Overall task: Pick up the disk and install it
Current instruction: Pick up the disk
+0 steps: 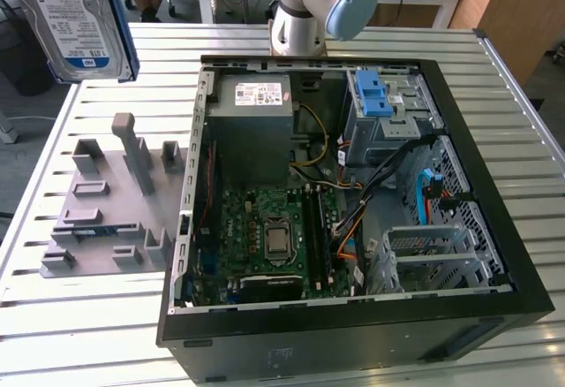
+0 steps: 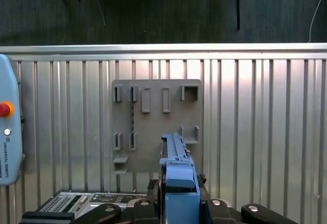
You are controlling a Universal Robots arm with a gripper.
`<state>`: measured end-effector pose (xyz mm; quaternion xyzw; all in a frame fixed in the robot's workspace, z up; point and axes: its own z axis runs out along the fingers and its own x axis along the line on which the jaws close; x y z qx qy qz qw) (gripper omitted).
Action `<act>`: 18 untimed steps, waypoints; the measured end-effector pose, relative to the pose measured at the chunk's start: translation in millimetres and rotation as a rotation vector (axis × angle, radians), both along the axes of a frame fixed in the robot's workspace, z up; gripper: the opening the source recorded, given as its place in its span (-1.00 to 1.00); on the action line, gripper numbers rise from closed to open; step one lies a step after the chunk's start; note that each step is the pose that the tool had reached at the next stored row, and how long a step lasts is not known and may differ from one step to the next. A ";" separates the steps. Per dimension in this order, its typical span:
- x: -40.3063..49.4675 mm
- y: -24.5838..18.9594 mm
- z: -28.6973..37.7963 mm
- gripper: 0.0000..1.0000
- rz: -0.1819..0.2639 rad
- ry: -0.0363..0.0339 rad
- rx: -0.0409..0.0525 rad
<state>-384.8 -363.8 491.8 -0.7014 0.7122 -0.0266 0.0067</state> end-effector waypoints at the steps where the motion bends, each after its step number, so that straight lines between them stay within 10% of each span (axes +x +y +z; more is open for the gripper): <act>1: 0.4 -0.2 0.0 -0.27 0.000 0.0000 0.0000; 18: 5.1 -0.9 0.0 -0.27 0.000 0.0001 0.0000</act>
